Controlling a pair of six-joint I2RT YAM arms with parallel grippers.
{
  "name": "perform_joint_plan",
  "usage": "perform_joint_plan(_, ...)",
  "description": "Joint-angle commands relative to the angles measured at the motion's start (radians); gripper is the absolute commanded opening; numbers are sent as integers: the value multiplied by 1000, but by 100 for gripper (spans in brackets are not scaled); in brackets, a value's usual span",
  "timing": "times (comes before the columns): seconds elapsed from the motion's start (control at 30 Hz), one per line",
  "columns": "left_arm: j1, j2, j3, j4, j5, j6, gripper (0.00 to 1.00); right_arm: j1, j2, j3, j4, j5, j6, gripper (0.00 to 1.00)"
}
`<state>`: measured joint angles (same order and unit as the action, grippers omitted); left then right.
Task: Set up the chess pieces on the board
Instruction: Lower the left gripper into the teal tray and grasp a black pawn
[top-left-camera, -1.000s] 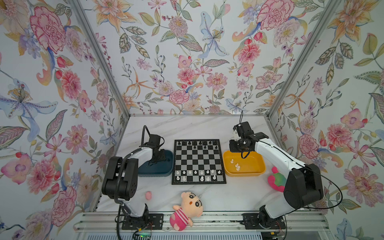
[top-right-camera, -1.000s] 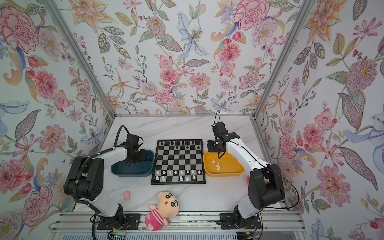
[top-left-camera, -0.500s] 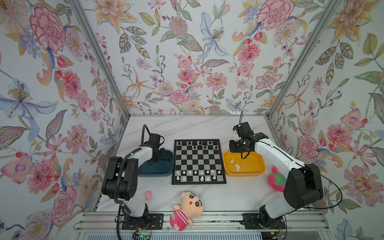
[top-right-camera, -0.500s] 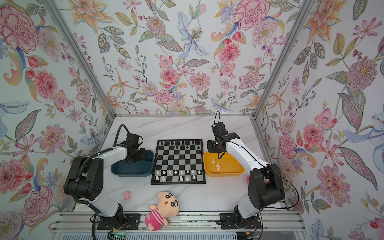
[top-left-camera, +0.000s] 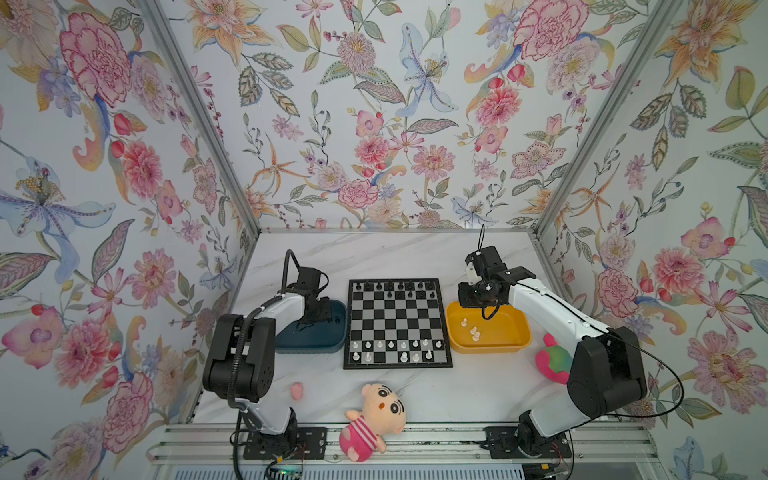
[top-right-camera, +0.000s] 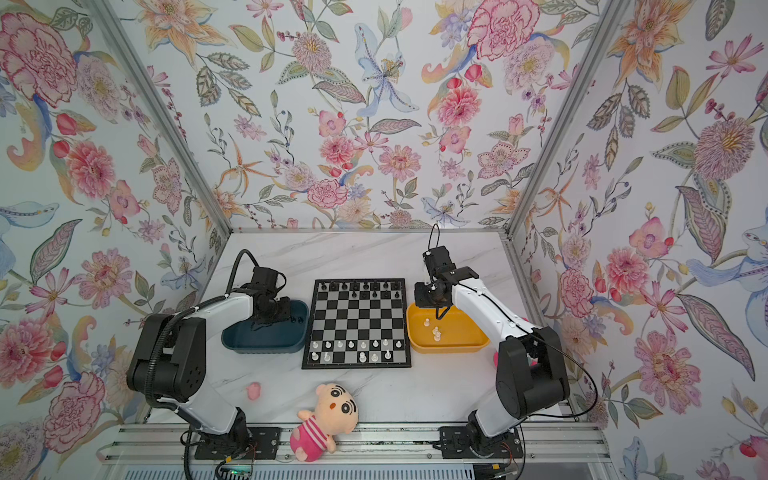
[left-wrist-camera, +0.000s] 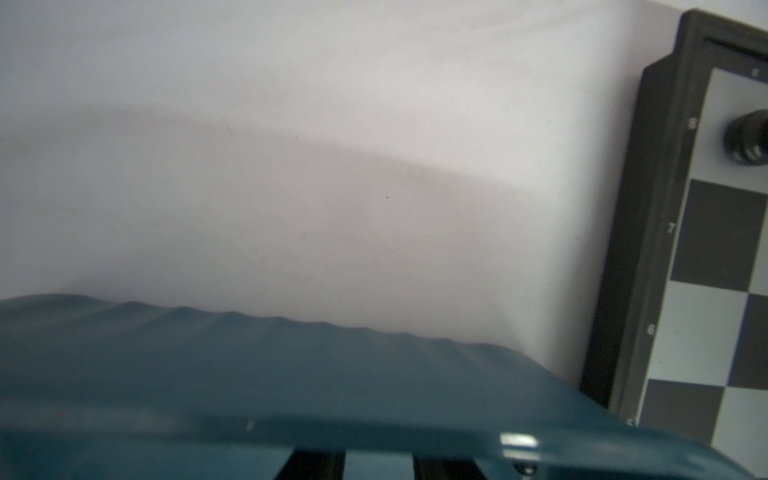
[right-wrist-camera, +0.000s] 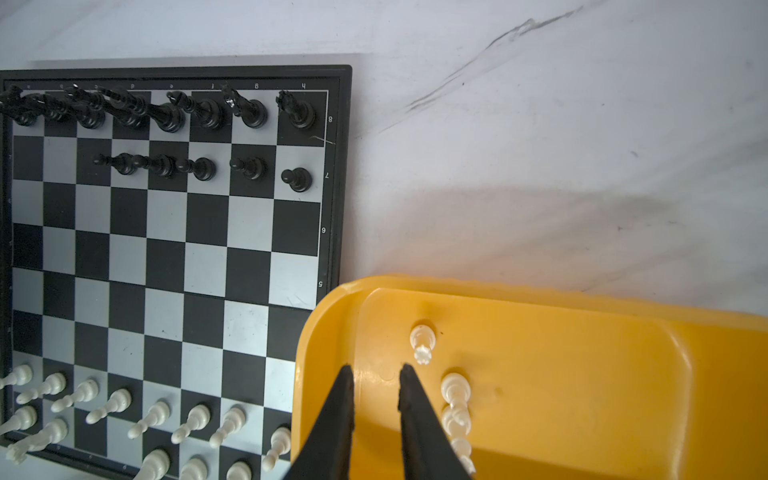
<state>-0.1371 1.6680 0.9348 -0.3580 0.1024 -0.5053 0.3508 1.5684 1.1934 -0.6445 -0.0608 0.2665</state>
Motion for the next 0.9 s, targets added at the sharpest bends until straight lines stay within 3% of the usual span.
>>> perform_joint_plan(0.0,5,-22,24,-27,14,7,28,-5,2,-23,13,-6,12,22)
perform_joint_plan(0.87,-2,1,38,-26,29,12,19,-7,7,-41,22,-6,20,22)
